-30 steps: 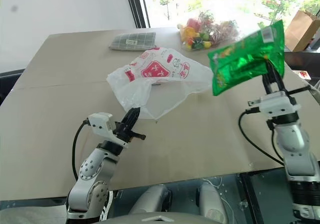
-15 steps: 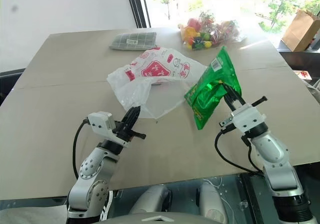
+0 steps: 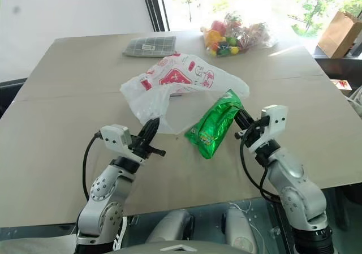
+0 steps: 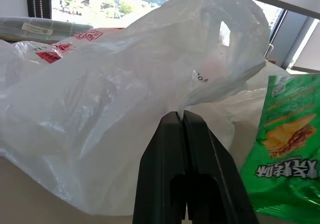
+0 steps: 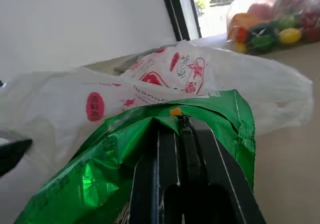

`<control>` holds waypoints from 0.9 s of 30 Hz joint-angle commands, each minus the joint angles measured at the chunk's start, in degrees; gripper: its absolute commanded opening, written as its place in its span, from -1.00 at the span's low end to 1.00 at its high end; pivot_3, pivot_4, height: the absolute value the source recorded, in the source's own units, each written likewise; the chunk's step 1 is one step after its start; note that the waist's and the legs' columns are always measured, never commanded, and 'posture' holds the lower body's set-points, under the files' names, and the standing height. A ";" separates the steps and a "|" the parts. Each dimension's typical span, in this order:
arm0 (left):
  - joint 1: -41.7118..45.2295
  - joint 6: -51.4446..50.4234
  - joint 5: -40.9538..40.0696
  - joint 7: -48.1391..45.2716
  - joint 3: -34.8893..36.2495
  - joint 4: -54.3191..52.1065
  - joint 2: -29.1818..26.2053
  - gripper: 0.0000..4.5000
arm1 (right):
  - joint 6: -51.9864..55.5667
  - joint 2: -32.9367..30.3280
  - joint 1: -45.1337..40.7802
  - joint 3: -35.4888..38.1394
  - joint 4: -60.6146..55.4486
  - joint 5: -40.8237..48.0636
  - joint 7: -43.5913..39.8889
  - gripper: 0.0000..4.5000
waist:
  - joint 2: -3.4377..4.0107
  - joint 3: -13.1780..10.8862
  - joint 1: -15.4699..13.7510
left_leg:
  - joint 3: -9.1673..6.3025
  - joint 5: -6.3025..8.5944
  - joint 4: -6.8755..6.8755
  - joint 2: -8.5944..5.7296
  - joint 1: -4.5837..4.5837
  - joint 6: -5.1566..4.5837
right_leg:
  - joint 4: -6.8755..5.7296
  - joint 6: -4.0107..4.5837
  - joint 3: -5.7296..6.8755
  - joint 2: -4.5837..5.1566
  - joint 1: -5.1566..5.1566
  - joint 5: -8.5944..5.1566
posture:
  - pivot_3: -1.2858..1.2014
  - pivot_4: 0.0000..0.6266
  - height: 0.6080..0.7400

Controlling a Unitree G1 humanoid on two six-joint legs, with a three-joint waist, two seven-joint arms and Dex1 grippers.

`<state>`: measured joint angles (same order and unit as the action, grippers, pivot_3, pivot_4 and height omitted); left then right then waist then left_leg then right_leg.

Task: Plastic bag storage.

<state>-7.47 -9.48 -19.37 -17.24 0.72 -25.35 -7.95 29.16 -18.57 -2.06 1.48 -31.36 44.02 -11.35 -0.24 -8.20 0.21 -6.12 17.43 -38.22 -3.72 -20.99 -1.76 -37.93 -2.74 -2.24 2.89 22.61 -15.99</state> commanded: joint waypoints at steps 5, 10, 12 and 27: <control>0.31 1.37 0.09 -0.34 -0.06 -0.35 -0.02 -1.00 | 9.85 -1.36 0.28 0.94 -2.29 11.64 -1.88 -0.97 | 0.00 0.00 0.18 | 0.01 0.02 0.00 -0.03 -0.14 -0.03 | 0.01 0.00 -0.01 0.04 0.13 0.00 | 0.03 -0.52 1.00; 0.02 1.55 -0.02 -0.76 -0.62 -0.37 0.04 -1.00 | 9.06 1.95 -7.04 0.86 5.68 9.73 -2.23 -0.97 | 0.01 0.00 0.70 | 0.04 0.01 -0.04 -0.03 -0.06 -0.02 | -0.07 -0.01 -0.04 0.02 0.10 0.01 | 0.03 -0.52 1.00; -0.07 1.69 -0.11 -1.00 -0.84 -0.41 0.01 -1.00 | 8.55 3.68 -11.47 0.31 11.04 8.21 -3.63 -0.97 | 0.01 0.00 0.56 | 0.07 0.01 -0.04 -0.02 -0.03 -0.02 | -0.11 -0.01 -0.05 0.00 0.09 0.01 | 0.03 -0.52 1.00; -3.14 2.34 -1.37 -2.23 -1.58 -2.75 -0.17 -1.00 | -8.73 16.56 -44.87 5.13 62.03 -4.96 -13.53 -0.97 | 0.08 -0.05 0.86 | 0.01 0.00 -0.01 -0.06 -0.33 -0.01 | -0.08 0.01 -0.02 0.04 0.43 0.01 | 0.03 -0.52 1.00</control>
<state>-10.36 -8.29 -20.35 -18.62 -0.49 -25.75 -8.03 26.98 -3.41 -41.10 3.41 24.18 40.39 -24.95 -0.17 -8.25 1.07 -5.94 17.43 -38.25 -3.81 -21.37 -1.78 -38.05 -2.74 -2.31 2.92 23.16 -15.97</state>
